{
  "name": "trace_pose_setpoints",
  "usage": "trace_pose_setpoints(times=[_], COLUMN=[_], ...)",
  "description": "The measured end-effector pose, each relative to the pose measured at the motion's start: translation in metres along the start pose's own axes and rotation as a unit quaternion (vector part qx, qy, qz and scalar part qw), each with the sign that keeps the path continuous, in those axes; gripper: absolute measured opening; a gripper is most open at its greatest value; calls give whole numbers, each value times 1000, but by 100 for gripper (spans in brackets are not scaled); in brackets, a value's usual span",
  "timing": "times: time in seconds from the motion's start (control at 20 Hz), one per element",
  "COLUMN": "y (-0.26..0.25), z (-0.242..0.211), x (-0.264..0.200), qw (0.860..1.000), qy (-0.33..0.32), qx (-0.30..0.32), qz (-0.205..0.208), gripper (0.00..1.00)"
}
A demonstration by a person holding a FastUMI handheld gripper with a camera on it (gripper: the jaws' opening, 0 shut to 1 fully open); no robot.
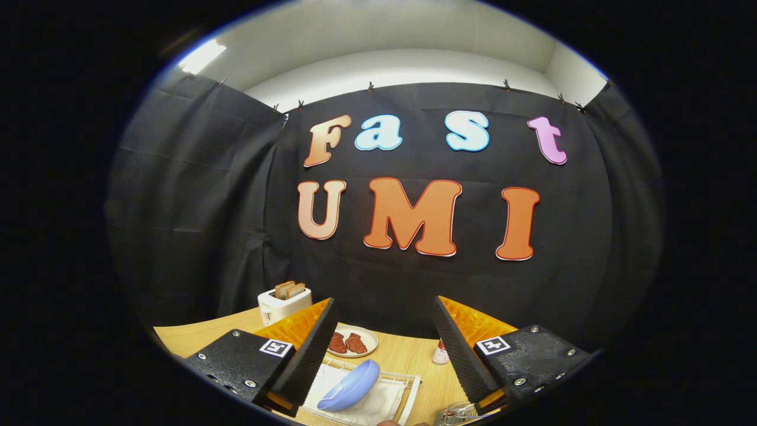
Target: Take the plate from the dish rack, then take the spoon from the basket and place it into the plate.
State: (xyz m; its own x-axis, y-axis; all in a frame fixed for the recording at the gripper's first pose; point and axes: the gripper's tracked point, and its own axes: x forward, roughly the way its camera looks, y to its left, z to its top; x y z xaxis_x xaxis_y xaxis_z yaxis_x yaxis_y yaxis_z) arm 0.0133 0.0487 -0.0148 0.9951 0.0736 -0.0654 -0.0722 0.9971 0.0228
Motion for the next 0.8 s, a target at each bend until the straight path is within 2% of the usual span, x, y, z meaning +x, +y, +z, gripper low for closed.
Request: trace_pose_setpoints(times=[0.1,0.3,0.45,0.6,0.8], y=[4,-2,5,12,24], z=[-7,-42,-73,-100,-135], x=[3,3,9,20,35], qw=[1000,997,993,982,959], qy=[13,69,122,188,277], qx=[-6,-17,-9,21,58], qz=[6,-9,5,10,23], gripper=[97,97,97,97,97])
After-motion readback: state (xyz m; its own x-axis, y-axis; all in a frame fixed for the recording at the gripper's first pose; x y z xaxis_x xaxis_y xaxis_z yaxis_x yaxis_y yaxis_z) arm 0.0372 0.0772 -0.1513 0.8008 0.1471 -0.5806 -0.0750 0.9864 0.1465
